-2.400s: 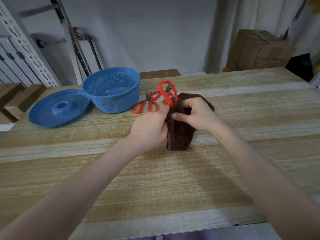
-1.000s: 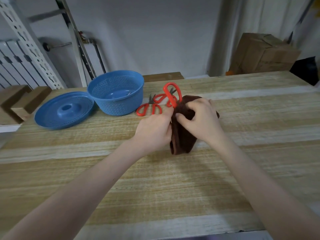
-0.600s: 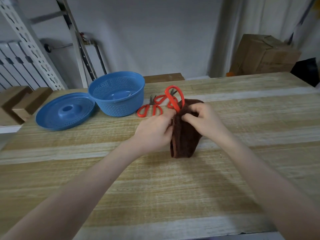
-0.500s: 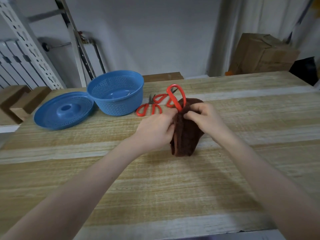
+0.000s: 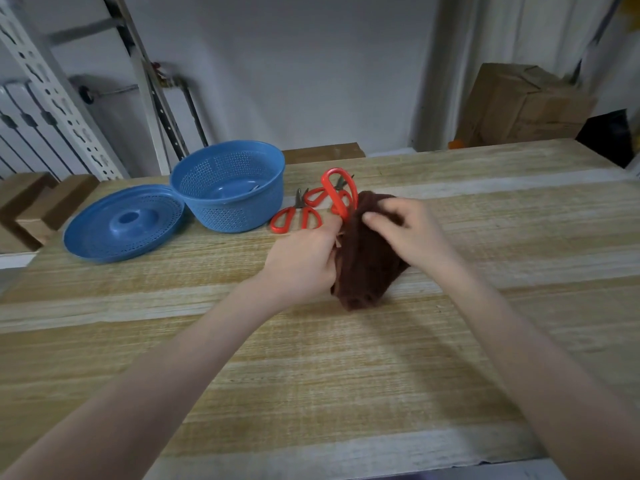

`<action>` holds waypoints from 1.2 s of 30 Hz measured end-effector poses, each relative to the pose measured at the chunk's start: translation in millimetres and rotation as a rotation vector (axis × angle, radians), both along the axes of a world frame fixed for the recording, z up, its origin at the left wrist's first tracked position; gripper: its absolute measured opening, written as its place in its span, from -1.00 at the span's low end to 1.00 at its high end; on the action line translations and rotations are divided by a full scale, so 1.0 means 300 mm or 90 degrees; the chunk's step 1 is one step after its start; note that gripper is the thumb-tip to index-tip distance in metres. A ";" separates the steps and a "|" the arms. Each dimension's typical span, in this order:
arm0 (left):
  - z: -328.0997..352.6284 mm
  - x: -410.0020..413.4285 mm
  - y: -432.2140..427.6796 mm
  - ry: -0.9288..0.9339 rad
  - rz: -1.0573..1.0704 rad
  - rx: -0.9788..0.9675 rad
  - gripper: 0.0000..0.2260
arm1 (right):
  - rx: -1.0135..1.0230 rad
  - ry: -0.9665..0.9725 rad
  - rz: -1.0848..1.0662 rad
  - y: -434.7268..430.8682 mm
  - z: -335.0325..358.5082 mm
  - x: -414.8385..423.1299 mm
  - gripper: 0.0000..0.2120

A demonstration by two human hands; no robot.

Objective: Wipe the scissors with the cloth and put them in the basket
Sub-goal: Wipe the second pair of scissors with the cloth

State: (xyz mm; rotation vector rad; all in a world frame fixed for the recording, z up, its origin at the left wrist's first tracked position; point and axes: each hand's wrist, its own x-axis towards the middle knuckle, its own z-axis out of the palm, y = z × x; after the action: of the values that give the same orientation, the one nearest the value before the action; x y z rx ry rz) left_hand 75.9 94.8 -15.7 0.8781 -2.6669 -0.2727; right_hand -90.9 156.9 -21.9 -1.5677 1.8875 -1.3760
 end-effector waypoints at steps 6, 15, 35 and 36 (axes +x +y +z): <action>-0.010 0.013 0.006 -0.014 0.007 0.017 -0.72 | 0.068 0.030 0.037 -0.040 0.001 0.047 -0.67; -0.010 0.023 0.015 -0.002 -0.031 0.049 -0.69 | 0.193 -0.094 0.069 -0.028 0.016 0.012 -0.77; 0.025 0.005 0.025 -0.023 0.003 -0.007 -0.76 | 0.122 -0.265 0.124 -0.032 -0.007 -0.012 -0.89; 0.023 0.005 0.027 -0.025 -0.002 -0.003 -0.76 | 0.129 -0.236 0.125 -0.030 -0.003 -0.009 -0.88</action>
State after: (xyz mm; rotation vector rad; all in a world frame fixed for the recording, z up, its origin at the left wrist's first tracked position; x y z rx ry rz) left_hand 77.4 103.0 -8.8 0.8872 -2.7039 -0.2511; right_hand -93.6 147.7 -22.8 -1.2618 1.5526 -1.2452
